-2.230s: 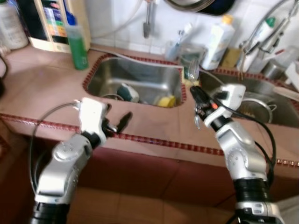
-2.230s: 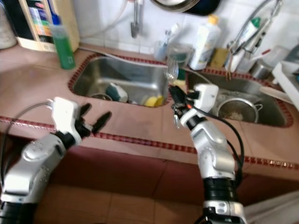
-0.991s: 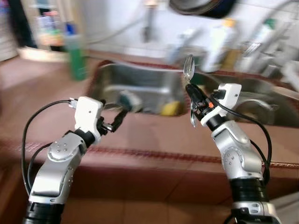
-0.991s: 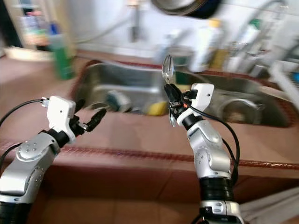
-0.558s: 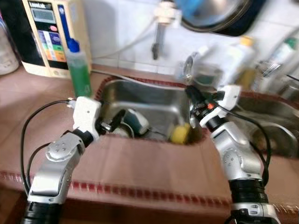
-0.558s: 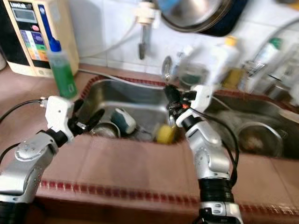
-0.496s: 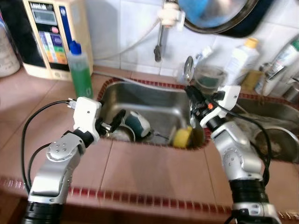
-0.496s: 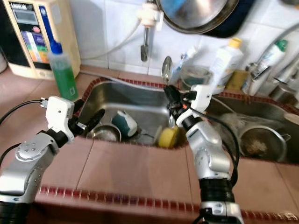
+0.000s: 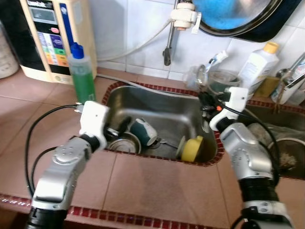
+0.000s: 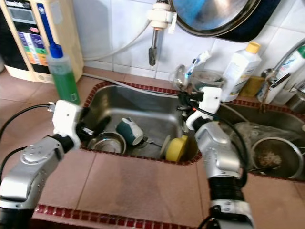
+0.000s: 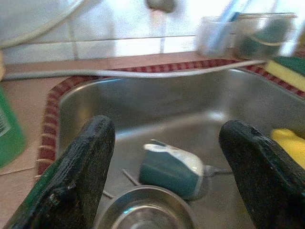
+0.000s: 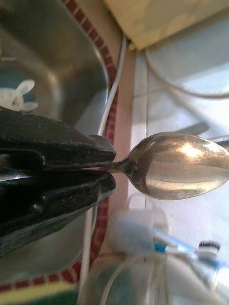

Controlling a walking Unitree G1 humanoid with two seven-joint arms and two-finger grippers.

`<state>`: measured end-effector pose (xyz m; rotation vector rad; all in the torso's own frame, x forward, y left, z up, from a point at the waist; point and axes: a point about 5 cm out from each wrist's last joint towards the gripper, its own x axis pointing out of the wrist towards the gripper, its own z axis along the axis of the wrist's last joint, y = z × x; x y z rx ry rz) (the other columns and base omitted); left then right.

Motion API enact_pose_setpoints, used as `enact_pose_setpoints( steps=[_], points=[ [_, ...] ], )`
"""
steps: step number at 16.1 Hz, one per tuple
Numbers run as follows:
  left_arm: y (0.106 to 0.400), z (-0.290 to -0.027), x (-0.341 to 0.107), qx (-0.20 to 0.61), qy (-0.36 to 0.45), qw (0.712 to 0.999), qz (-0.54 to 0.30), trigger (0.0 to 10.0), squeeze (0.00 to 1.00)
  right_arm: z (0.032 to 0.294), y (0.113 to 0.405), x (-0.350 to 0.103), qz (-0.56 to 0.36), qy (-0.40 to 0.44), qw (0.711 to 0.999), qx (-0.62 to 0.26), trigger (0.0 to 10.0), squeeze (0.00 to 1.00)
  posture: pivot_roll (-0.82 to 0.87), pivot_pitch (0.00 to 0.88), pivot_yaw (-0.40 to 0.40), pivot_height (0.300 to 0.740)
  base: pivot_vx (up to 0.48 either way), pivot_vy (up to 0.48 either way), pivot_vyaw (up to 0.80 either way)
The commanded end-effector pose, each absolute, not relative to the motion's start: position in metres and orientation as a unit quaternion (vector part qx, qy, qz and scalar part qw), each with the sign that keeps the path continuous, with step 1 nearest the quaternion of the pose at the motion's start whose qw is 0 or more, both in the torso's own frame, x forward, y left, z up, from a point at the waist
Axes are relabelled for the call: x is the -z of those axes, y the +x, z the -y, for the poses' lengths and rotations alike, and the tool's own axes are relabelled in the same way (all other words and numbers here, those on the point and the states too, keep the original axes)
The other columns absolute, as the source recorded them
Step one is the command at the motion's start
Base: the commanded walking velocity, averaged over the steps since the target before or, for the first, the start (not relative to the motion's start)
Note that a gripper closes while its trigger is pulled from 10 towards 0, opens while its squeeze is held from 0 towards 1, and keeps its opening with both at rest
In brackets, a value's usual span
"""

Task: Kitchen organization

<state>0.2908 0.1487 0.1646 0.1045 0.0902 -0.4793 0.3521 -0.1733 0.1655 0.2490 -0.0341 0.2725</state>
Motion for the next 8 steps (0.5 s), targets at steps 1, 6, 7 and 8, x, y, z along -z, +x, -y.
enact_pose_setpoints(
  steps=[1,6,7,8],
  points=[
    [0.287,-0.141,-0.168,0.248,0.059,0.966,-0.045,10.0,0.0,0.186,0.354,-0.165,0.008,0.122,0.987,-0.108,10.0,0.0,-0.01,0.051,-0.078,0.74,0.0,0.0,0.0],
    [0.279,-0.13,-0.175,0.261,0.071,0.961,-0.05,10.0,0.0,0.2,0.358,-0.158,-0.004,0.108,0.991,-0.084,10.0,0.0,-0.01,0.094,-0.066,0.74,0.0,0.0,0.0],
    [0.277,-0.127,-0.176,0.27,0.067,0.959,-0.053,10.0,0.0,0.202,0.359,-0.157,-0.004,0.104,0.991,-0.081,10.0,0.0,-0.01,0.118,-0.061,0.74,0.0,0.0,0.0],
    [0.274,-0.125,-0.177,0.275,0.068,0.958,-0.053,10.0,0.0,0.202,0.359,-0.156,-0.005,0.103,0.991,-0.08,10.0,0.0,-0.01,0.132,-0.057,0.74,0.0,0.0,0.0]
  ],
)
